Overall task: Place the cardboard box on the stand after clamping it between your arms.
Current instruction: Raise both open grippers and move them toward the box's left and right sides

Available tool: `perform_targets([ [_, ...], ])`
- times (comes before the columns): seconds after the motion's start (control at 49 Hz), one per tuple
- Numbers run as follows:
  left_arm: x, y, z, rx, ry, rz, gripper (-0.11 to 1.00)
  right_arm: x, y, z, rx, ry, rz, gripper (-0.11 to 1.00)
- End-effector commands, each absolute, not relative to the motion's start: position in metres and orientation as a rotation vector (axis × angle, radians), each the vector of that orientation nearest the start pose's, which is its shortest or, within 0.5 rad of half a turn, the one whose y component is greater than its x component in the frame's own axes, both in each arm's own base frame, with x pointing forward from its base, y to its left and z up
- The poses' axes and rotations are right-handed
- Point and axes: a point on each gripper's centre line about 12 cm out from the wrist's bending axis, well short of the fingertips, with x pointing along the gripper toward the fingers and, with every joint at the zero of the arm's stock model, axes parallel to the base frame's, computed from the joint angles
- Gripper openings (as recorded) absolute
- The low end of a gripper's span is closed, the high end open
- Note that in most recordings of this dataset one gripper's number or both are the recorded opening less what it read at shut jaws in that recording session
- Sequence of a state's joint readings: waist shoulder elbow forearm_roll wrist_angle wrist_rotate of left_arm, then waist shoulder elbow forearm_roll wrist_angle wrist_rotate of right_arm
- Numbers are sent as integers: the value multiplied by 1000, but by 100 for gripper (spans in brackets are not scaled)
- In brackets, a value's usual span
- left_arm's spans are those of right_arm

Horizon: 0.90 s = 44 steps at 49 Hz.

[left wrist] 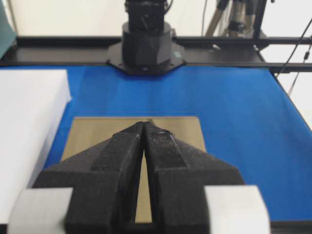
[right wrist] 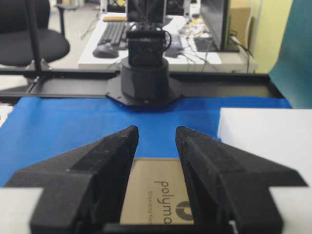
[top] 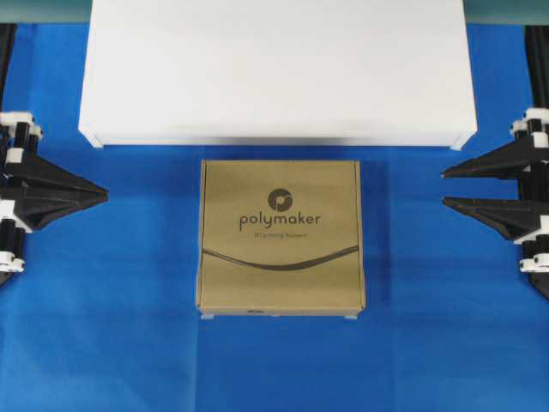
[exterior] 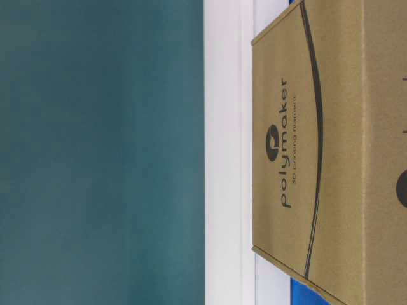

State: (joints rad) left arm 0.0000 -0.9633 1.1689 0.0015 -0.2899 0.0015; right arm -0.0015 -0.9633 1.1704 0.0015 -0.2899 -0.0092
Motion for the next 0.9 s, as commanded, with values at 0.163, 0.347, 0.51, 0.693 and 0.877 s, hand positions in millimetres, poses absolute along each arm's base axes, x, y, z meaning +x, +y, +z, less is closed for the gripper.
perform_targets([
  [0.163,213,2,294,1,92,7,-1,206,-4,292,68,84,-22,8],
  [0.347,221,3,289,17,331,17,-1,208,-2,286,104,340,-23,2],
  [0.51,227,5,281,34,529,20,-1,209,-1,278,107,553,-23,2],
  [0.693,232,5,269,44,654,18,-1,214,-2,249,105,794,-35,2],
  [0.877,237,6,253,52,773,20,-1,223,-5,228,91,950,-47,2],
])
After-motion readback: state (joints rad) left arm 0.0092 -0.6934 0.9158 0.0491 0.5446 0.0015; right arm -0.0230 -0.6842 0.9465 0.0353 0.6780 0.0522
